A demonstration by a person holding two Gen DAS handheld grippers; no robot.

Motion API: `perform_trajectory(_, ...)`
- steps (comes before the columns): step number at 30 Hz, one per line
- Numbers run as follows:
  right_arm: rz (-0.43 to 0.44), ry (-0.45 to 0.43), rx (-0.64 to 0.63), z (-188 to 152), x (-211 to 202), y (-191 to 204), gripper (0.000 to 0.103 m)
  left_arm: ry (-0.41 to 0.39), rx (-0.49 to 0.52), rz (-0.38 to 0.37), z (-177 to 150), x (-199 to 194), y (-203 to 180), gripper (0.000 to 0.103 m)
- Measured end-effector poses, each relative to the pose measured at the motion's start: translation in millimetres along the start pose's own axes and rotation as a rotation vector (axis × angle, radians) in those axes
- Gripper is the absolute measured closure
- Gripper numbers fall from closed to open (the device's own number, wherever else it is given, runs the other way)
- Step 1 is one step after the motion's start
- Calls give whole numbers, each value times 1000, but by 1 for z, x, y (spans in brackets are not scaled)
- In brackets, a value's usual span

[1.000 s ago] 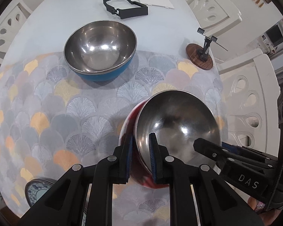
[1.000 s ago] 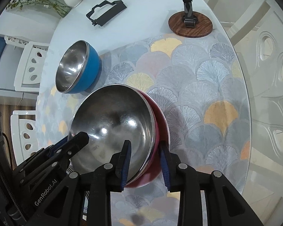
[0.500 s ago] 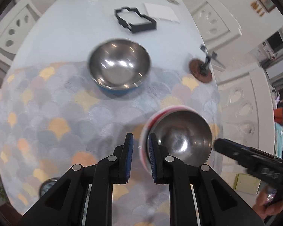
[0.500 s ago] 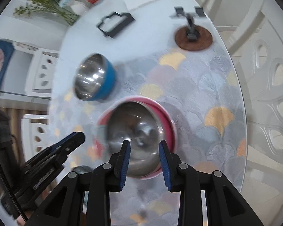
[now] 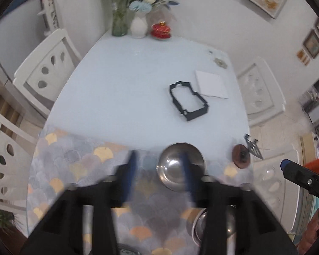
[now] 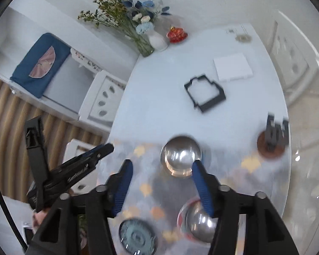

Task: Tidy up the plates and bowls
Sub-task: 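Grip the blue steel bowl's rim with the left tool while the right tool grips it, then lift and carry the blue bowl with the left tool while the right tool holds it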

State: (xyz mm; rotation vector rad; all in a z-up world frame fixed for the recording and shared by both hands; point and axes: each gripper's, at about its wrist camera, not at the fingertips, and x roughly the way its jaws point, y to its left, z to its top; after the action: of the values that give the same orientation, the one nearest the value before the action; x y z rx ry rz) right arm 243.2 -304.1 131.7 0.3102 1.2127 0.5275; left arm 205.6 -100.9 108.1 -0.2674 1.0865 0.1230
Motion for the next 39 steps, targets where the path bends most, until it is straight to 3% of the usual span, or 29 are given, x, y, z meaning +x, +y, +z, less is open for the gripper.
perform_trajectory(2,-5,40,29,5,28,-6,47,39,-41,-20,-1,24,10,19)
perform_trajectory(8,-70,175,125,-5,115,-46,47,200,-49,-9,-23,101,20,21)
perform_trajectory(14,-102,260,182,-14,169,-81,47,324,-75,-29,-41,164,24,27)
perform_trajectory(26,-115,351,179,-15,228,-96,47,363,-35,-23,-48,208,16,31)
perform_trajectory(31,-131,345,162,-15,234,-97,48,338,-24,-24,-47,209,16,33)
perform_trajectory(34,-159,334,156,-14,234,-97,59,319,-10,-30,-46,208,14,39)
perform_trajectory(36,-172,327,158,-15,233,-99,65,308,-7,-53,-46,205,11,58)
perform_trajectory(39,-151,330,165,-15,232,-100,80,305,-14,-97,-46,203,6,77)
